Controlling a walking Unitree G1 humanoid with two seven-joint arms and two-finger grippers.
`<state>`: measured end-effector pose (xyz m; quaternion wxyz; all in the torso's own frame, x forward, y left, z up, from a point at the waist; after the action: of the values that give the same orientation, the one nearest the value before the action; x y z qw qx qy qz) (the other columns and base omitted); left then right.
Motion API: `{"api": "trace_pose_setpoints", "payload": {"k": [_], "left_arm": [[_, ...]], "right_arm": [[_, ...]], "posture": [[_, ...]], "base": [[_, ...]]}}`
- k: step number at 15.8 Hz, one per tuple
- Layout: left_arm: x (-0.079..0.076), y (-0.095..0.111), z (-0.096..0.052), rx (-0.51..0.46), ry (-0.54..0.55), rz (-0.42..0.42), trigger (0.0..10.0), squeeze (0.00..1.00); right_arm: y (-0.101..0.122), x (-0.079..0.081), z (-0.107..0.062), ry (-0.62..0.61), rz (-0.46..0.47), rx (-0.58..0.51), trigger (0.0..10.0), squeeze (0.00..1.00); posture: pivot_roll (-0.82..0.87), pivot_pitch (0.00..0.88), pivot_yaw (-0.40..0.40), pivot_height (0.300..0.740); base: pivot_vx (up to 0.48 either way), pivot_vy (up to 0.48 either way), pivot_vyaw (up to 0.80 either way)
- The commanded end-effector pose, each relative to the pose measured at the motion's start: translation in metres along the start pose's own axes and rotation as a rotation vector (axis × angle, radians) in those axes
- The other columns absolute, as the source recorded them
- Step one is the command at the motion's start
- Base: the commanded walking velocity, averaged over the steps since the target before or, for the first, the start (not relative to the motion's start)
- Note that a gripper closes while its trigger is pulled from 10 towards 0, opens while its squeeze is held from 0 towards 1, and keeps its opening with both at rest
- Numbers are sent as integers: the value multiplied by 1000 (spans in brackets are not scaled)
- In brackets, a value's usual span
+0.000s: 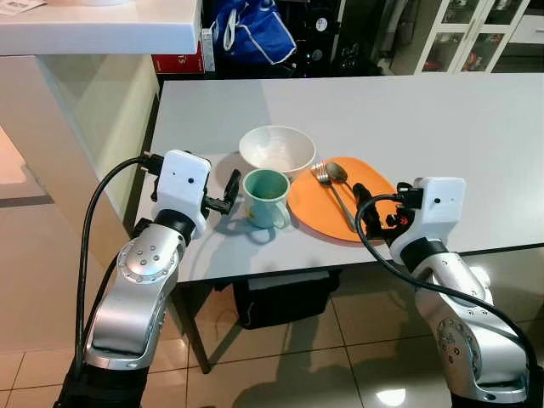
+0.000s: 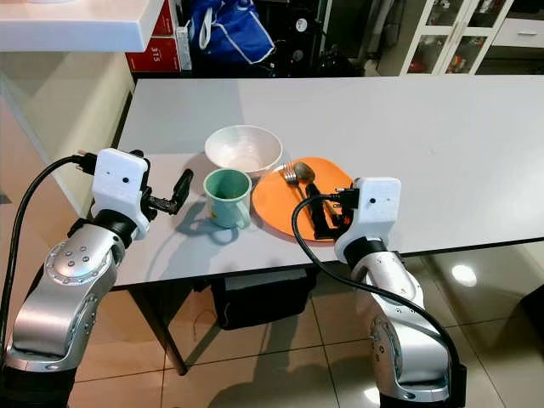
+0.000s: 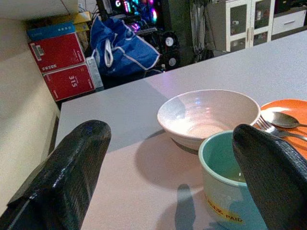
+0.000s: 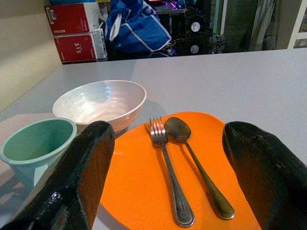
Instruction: Setting the table
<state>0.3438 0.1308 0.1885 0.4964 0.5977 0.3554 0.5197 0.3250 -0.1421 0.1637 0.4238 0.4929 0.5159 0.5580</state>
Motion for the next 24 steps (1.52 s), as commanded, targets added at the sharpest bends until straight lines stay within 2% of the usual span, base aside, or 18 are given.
{"api": "trace_pose_setpoints", "payload": {"k": [1,2,4,5,8,12,16,21,22,24], "left_arm": [[0,-2,2,14,1,-3,10000,0],[0,-2,2,14,1,-3,10000,0],[1,6,6,-34,4,50,10000,0],[0,9,7,-44,-5,58,10000,0],[5,5,4,-33,13,60,10000,0],[-1,12,9,-63,-5,61,10000,0],[4,15,10,-76,-4,84,10000,0],[10,3,7,8,13,112,10000,0],[8,2,6,9,3,117,10000,0],[7,12,9,-50,15,170,10000,0]], "right_arm": [[3,-4,0,-15,-4,-8,10000,0],[3,-4,0,-15,-4,-8,10000,0],[16,4,17,22,31,-78,10000,0],[18,3,19,20,36,-90,10000,0],[17,9,19,41,28,-87,10000,0],[22,6,22,37,28,-118,10000,0],[30,20,20,96,36,-164,10000,0],[20,15,22,82,78,-145,10000,0],[20,18,23,94,78,-146,10000,0],[21,20,23,96,87,-153,10000,0]], "posture": [[11,0,-36,740],[11,0,-36,740],[19,0,-47,740],[22,0,-52,740],[17,0,-56,740],[20,0,-49,740],[32,0,-45,740],[68,0,-58,740],[70,0,-59,740],[78,0,-50,740]], "base": [[0,0,0],[0,0,0],[0,0,0],[0,0,0],[0,0,0],[0,0,0],[0,0,800],[0,0,800],[0,0,800],[0,0,800]]}}
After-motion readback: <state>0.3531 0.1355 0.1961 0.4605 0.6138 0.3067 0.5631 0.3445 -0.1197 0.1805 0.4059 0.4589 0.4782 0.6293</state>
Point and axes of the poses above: a point about 5 cm out from each wrist's last joint towards the gripper, its own z axis pointing out of the wrist towards the gripper, its own y axis along the axis of the wrist's last joint, x = y × z, the point moved 6 cm from there along z, pointing out of the wrist towards the gripper, and after that the axes turned 1 degree about z, right-handed, at the moved point
